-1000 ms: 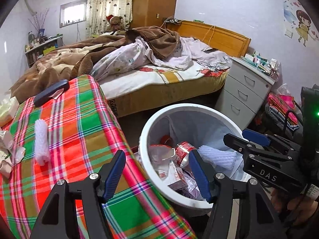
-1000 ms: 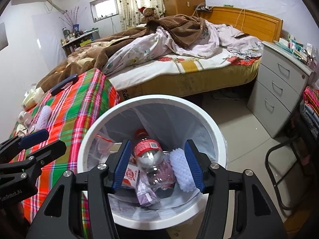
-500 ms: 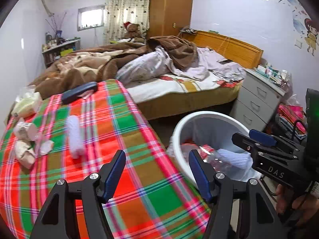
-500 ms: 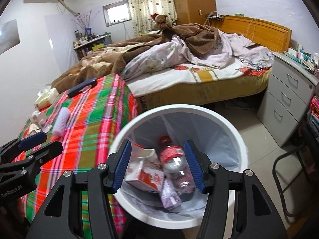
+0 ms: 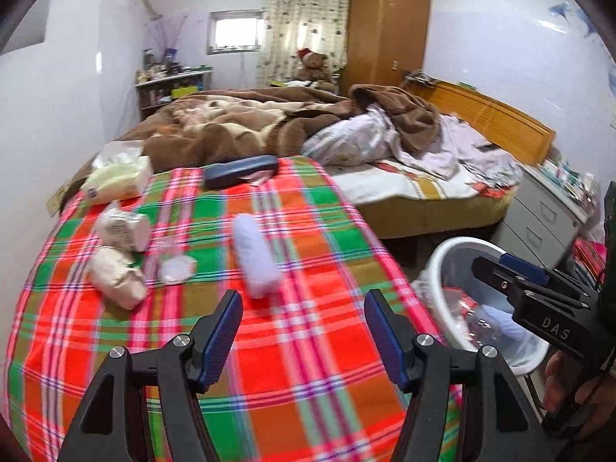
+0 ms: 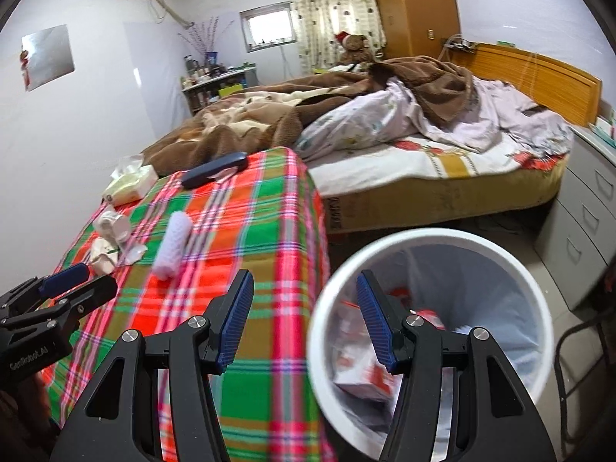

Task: Collect trash
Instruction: 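Move both open tools back over the bed toward the remaining trash, then grasp the white paper bag with the left tool while the right tool grasps the second foam net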

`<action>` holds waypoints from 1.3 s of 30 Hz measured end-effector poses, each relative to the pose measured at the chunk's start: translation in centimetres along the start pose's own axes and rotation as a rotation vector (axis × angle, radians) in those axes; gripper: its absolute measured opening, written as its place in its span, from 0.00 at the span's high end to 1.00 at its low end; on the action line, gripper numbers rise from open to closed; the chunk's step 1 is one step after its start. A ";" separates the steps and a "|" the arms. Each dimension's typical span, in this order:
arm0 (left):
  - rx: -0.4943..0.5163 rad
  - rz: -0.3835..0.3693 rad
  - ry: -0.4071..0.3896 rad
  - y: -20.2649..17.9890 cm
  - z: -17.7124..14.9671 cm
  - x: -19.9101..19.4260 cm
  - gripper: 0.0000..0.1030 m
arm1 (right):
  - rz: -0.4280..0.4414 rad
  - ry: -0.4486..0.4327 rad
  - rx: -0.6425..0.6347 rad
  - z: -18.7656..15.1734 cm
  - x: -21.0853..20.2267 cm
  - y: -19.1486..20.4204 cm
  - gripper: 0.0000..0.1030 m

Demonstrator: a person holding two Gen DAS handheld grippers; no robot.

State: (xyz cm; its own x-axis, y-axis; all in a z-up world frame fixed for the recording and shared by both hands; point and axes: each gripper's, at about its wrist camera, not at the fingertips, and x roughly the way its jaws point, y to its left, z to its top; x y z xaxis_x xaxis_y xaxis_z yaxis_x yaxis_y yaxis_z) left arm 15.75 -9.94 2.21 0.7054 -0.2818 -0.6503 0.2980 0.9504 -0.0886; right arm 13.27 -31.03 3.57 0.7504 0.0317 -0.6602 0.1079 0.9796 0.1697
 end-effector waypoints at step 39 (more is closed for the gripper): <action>-0.368 0.191 0.103 20.2 1.0 7.1 0.33 | 0.174 0.216 -0.160 2.7 12.3 12.2 0.42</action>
State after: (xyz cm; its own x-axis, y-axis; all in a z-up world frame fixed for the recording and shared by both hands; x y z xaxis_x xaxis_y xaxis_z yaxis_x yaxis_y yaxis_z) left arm 27.42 7.12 -3.46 0.6524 -0.0997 -0.7513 -0.0937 0.9731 -0.2105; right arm 25.55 -19.20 -0.54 0.5913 0.2264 -0.7740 -0.1270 0.9739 0.1879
